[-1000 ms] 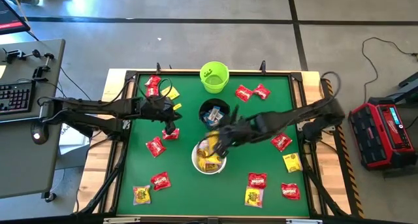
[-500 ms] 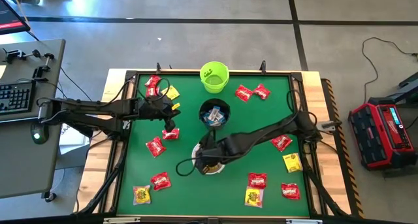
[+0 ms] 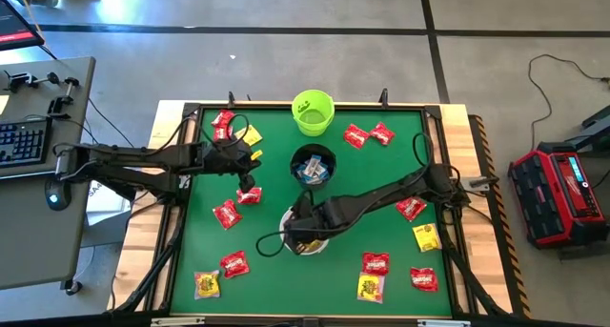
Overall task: Sort candy by brand, put in halloween buckets
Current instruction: Put the yellow candy into the white bucket
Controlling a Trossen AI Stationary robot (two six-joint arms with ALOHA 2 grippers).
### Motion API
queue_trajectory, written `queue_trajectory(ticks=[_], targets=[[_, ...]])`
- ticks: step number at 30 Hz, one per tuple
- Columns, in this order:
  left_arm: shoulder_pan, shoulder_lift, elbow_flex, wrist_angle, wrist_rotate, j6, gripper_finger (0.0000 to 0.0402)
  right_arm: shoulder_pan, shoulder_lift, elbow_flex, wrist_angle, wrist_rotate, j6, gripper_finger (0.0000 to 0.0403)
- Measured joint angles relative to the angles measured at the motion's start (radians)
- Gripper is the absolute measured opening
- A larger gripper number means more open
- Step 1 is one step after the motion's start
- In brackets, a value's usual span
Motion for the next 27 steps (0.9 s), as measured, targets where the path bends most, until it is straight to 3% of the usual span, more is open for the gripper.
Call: queue_trajectory(ticks=[3,6,9,14,22,27], targets=[[0.012,0.0,0.0,-0.012,0.0,-0.006,0.0007,-0.005,-0.002,0.046,0.001,-0.003,-0.078,0.0142],[0.031,0.0,0.0,-0.012,0.008,0.014,0.0004,-0.016,-0.003,0.104,-0.025,-0.015,-0.164,0.0153],[0.066,0.002,0.0,-0.011,0.007,0.038,0.0001,-0.034,-0.004,0.159,-0.084,-0.031,-0.219,0.0123],[0.145,0.007,0.001,-0.034,0.008,0.013,0.0,-0.058,-0.004,0.231,-0.177,-0.035,-0.405,0.0015],[0.313,0.11,0.012,-0.113,0.053,0.052,0.0,-0.093,-0.011,0.246,-0.273,-0.03,-0.579,0.0003],[0.355,0.231,0.038,-0.138,0.062,0.089,0.0018,-0.11,-0.064,0.19,-0.285,0.009,-0.618,0.0001]])
